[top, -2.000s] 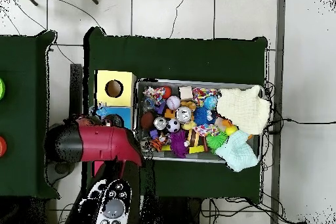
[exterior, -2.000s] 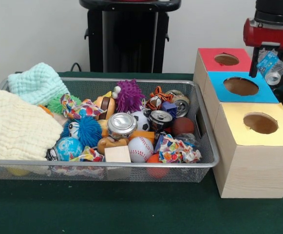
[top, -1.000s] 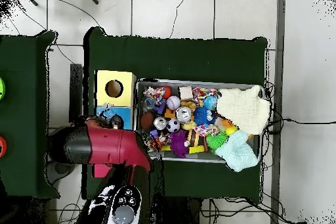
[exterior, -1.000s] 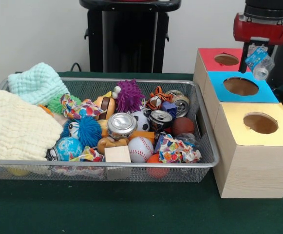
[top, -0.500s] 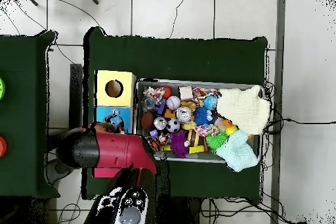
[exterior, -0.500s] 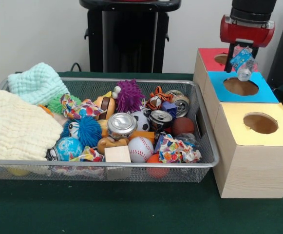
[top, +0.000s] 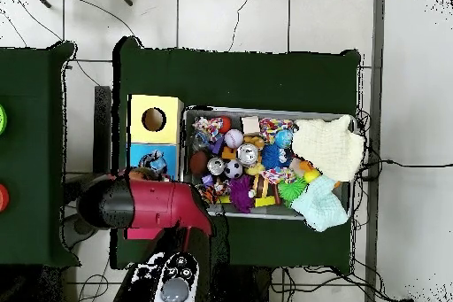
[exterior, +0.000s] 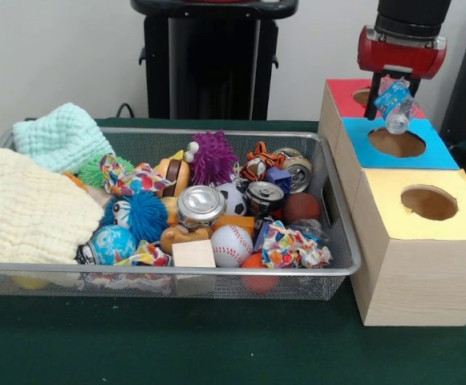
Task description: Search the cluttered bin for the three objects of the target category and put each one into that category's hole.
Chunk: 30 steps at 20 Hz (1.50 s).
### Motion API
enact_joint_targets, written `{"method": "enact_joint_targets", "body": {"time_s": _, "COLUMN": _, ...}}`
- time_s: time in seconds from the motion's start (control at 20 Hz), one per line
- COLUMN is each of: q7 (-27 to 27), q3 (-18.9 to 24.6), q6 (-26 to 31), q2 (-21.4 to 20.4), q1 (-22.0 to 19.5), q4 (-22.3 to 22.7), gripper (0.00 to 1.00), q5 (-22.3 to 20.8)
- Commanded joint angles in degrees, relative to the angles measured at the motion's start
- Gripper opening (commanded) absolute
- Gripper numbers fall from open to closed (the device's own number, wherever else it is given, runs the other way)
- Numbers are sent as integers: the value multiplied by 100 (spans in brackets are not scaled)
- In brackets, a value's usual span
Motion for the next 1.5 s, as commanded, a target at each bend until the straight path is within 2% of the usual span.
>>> {"method": "enact_joint_targets", "body": {"time_s": 0.05, "q7": 698, "q3": 155, "q6": -315, "q2": 160, "q1": -85, "q4": 184, "gripper": 0, "q5": -284}}
{"method": "enact_joint_targets", "body": {"time_s": 0.65, "q7": 847, "q3": 102, "q6": -415, "q2": 358, "q1": 65, "q4": 71, "gripper": 0, "q5": -261}}
{"method": "enact_joint_targets", "body": {"time_s": 1.5, "q7": 837, "q3": 123, "q6": -424, "q2": 318, "q1": 75, "q4": 113, "gripper": 0, "q5": -180}}
